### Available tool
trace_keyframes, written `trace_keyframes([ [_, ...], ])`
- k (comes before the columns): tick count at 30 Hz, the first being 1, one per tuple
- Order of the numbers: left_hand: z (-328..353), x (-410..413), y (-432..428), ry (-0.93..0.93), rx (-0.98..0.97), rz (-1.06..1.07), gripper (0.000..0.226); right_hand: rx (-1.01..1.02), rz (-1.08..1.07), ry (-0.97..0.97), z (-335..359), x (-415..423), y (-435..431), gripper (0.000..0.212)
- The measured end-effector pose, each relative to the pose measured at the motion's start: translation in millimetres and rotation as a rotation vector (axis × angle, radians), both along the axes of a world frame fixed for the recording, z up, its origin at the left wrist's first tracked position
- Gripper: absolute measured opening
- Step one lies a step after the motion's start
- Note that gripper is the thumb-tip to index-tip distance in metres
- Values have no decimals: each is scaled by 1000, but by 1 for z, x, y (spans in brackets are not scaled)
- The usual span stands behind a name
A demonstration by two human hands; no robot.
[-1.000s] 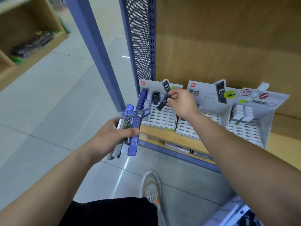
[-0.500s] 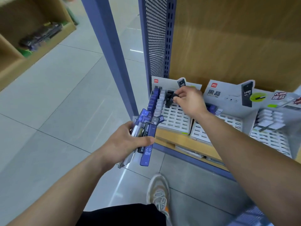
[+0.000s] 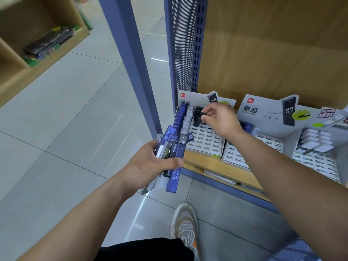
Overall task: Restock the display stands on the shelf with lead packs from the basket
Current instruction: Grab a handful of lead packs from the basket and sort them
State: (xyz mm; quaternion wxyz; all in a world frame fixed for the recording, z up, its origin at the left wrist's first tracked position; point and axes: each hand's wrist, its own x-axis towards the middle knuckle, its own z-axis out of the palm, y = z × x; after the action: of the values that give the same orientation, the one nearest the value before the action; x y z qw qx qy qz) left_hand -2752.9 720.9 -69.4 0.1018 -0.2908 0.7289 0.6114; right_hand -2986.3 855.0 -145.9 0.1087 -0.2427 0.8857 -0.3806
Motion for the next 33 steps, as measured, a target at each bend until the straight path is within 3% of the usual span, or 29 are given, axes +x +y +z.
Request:
trace_keyframes([
  [9,-6,-3,-1,-1,16,12,47,88,49,245,-3,-9,-15,19],
  [16,-8,-7,-1,7,23,14,45,106,130,262,-16,-2,-13,11],
  [21,-7,-12,1,29,43,6,55,135,120,249,-3,7,-7,18],
  [23,-6,-14,3,41,68,2,64,-5,33,164,12,18,6,17],
  [26,-3,-17,7,67,108,-10,64,-308,-14,-272,40,45,31,18],
  [29,2,-21,14,82,152,-32,58,-296,92,-520,58,65,49,22],
  [33,11,-28,28,105,198,-17,50,-407,79,-661,69,70,56,14],
])
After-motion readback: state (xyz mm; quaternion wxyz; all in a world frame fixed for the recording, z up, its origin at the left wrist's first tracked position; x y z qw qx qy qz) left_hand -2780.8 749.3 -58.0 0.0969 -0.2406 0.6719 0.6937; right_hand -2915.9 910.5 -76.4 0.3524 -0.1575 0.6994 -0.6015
